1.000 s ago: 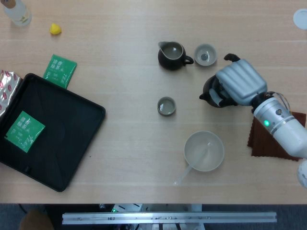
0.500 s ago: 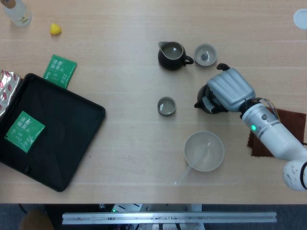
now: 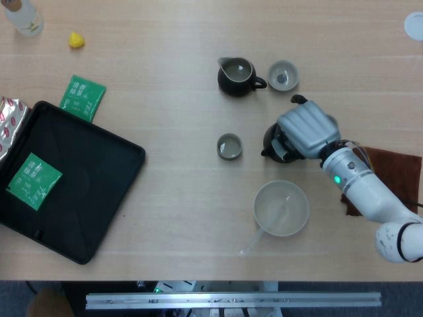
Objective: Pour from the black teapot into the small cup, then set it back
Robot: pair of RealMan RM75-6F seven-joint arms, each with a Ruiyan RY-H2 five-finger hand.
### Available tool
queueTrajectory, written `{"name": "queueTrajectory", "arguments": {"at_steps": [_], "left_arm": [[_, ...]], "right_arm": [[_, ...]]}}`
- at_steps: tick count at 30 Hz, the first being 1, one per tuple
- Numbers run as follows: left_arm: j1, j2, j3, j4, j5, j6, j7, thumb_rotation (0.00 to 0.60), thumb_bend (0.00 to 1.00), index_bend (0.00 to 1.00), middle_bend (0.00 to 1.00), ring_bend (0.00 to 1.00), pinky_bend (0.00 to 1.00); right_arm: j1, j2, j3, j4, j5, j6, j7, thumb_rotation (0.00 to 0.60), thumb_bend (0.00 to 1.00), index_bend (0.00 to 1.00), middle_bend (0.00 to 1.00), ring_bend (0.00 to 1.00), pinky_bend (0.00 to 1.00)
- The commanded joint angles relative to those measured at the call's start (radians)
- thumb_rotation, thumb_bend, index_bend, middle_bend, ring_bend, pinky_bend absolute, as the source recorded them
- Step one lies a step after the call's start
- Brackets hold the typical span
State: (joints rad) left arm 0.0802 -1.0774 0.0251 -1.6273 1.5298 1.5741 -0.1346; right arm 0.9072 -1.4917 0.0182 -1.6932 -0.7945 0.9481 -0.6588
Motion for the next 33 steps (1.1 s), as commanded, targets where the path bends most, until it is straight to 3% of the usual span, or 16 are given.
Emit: {"name": "queueTrajectory", "arguments": {"at_steps": [1,16,25,33], "left_arm": [[-0.001,-0.001,-0.001,0.001,0.000,0.000,-0.001,0.600,0.30,0.11,0.17,0.10,0.09],[-0.002,-0.003,-0.001,0.004,-0.004,-0.006,-0.001,0.600,0.30,0.11,0.17,0.10,0.09],[-0.002,-0.004,-0.001,0.008,-0.006,-0.007,-0.004,0.600,0.30,0.11,0.17,0.10,0.09],[-0.001,-0.004,-0.002,0.012,-0.007,-0.006,-0.008,0.600,0.30,0.11,0.17,0.10,0.09]], "right_arm": [[0.001,-0.024,0.002,0.019,0.002,0.003,-0.005,0.415,0.49,0.84,0.73,0.63,0.19],[-0.002,-0.083,-0.004,0.069,-0.015,0.017,-0.039,0.416,0.49,0.80,0.68,0.57,0.17],[-0.004,-0.069,-0.001,0.049,-0.028,0.020,-0.051,0.415,0.47,0.68,0.58,0.46,0.15],[-0.002,-0.059,0.002,0.029,-0.027,0.019,-0.061,0.416,0.45,0.50,0.43,0.28,0.10]]}}
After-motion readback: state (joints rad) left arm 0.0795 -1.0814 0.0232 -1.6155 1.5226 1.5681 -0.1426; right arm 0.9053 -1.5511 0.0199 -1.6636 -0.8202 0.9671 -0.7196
